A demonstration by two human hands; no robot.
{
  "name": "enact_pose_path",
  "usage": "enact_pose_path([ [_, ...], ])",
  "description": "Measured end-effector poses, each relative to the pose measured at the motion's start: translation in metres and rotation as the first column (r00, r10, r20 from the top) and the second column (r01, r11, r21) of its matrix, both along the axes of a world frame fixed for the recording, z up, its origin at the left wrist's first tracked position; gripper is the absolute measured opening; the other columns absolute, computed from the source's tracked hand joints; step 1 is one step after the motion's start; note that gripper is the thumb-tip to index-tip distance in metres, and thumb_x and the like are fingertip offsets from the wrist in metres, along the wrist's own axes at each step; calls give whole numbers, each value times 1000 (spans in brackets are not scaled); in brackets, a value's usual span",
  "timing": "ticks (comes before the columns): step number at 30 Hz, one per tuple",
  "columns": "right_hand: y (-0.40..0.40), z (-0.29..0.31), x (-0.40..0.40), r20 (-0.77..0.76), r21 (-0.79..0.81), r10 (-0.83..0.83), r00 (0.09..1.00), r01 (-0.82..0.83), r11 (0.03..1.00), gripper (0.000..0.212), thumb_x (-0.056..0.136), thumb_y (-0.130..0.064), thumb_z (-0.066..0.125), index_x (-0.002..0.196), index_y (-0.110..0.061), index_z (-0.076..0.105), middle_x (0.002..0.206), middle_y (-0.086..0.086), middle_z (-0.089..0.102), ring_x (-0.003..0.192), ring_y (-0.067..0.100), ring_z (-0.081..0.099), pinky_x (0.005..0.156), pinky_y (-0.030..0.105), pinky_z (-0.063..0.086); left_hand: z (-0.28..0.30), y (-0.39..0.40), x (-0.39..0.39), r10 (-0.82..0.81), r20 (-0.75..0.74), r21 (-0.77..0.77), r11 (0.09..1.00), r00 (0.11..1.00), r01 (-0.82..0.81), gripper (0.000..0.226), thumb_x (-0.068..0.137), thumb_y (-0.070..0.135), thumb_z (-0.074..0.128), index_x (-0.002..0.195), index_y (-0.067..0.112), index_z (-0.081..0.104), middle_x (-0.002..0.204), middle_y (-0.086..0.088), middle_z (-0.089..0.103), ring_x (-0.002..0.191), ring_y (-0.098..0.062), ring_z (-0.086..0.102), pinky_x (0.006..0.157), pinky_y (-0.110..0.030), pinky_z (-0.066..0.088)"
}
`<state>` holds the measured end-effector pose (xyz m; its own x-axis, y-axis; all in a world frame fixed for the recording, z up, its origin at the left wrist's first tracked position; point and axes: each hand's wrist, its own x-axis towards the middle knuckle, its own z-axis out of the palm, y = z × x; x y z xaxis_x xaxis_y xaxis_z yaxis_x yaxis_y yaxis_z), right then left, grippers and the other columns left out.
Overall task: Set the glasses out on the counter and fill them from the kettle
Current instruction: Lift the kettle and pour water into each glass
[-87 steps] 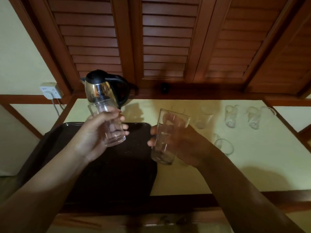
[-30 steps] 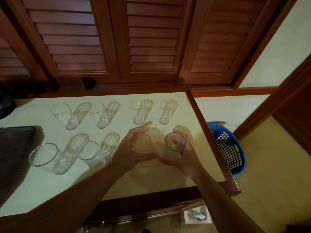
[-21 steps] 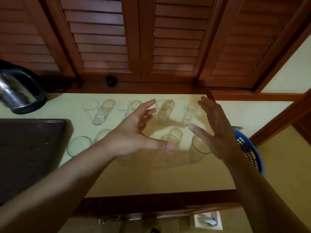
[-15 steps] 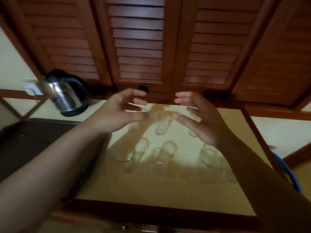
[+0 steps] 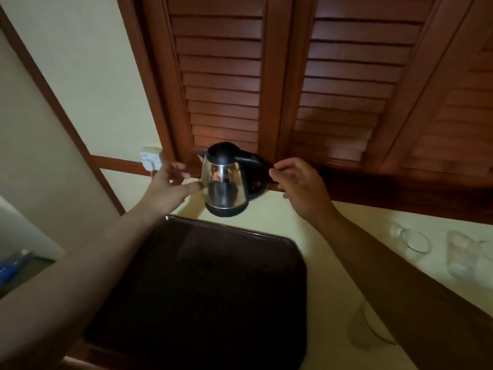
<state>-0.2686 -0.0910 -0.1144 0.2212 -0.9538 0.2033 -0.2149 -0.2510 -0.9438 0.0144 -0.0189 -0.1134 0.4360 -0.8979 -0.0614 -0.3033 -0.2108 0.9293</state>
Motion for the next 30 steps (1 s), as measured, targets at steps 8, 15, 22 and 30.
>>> enact_pose_path([
  [8,-72,-44,71,-22,32,-244,970,244,969,31,91,-49,73,101,-21,67,96,-12,67,90,1,63,77,22,43,-40,-73,20,-255,-196,115,953,947,280,131,69,30,101,170,22,17,164,1,40,149,-23,42,119,-40,39],
  [15,-96,-64,95,342,170,-278,898,232,958,52,88,-51,71,61,-8,62,64,11,53,65,25,52,67,31,45,-89,-98,23,-355,-231,-68,935,906,349,132,58,6,105,163,29,28,146,6,62,132,-11,64,107,-30,57],
  [22,-99,-51,106,453,317,-297,840,160,935,36,95,-33,64,62,-19,62,55,-6,56,48,6,53,45,20,38,-90,-105,23,-349,-188,-139,935,918,326,116,57,6,105,149,35,41,136,9,69,119,3,70,97,-26,63],
  [30,-68,16,101,591,212,-266,762,172,962,34,88,-40,62,60,-21,57,51,-7,51,44,8,48,46,23,35,-16,-86,20,-410,-64,-307,875,910,374,108,53,28,102,139,56,42,140,17,64,128,8,61,96,-9,53],
])
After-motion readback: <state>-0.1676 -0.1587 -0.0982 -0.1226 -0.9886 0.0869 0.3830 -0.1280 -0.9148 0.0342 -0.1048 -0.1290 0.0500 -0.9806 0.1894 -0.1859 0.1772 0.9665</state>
